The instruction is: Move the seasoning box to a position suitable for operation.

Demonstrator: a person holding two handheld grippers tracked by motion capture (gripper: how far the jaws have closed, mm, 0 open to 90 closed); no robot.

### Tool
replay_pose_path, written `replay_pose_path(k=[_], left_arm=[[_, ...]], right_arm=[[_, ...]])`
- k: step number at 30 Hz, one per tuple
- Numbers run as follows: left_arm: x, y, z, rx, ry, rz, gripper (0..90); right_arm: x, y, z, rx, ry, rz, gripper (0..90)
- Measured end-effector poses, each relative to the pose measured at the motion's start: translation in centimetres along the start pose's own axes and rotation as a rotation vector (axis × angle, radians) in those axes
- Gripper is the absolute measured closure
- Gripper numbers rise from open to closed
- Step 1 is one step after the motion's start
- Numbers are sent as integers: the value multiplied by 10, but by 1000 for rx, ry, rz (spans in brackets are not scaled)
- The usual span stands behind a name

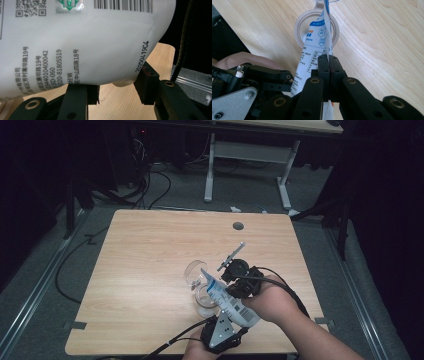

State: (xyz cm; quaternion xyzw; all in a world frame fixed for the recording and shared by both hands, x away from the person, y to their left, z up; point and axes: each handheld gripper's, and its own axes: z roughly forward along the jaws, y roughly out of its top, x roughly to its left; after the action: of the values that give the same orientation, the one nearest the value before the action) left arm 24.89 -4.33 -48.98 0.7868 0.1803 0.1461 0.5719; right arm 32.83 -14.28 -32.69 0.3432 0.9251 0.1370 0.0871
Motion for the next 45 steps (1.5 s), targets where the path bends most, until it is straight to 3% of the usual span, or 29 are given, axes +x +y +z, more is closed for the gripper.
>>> replay_pose_path(k=[45], left_arm=[[1,5,-2,-15,7,-3,597]], right_arm=[[3,7,-3,10,-7,-23,900]])
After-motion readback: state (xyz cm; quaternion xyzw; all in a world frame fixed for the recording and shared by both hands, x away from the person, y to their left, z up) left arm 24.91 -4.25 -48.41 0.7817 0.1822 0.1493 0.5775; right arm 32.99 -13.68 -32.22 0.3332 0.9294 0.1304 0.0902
